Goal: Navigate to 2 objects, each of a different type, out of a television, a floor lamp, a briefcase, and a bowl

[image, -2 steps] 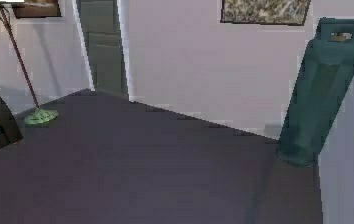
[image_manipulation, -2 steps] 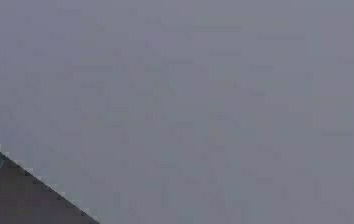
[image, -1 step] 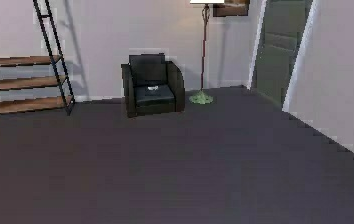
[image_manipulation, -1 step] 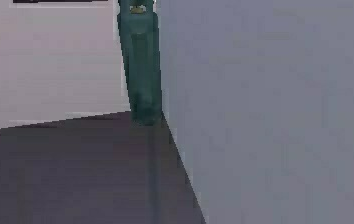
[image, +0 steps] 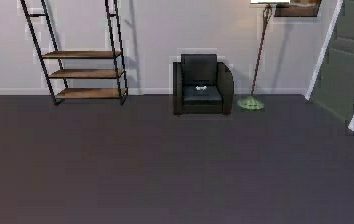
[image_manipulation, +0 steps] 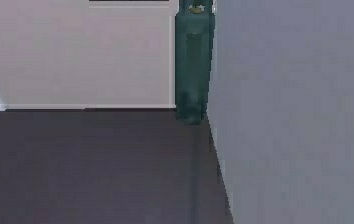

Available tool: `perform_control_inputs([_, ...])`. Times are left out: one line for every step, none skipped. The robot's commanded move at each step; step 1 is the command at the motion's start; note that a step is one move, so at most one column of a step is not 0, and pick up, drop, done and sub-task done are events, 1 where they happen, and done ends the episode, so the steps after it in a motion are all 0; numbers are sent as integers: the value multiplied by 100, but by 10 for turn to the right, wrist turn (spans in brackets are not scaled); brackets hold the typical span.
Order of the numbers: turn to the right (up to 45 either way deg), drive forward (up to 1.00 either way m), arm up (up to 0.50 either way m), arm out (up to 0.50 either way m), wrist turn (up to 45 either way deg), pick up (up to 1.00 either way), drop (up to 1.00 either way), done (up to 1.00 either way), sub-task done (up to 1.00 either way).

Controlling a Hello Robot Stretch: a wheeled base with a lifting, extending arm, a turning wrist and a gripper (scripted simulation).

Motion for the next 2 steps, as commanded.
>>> perform_control_inputs([0,5,0,0,0,0,0,0,0])
perform_control_inputs([240,0,0,0,0,0,0,0,0])
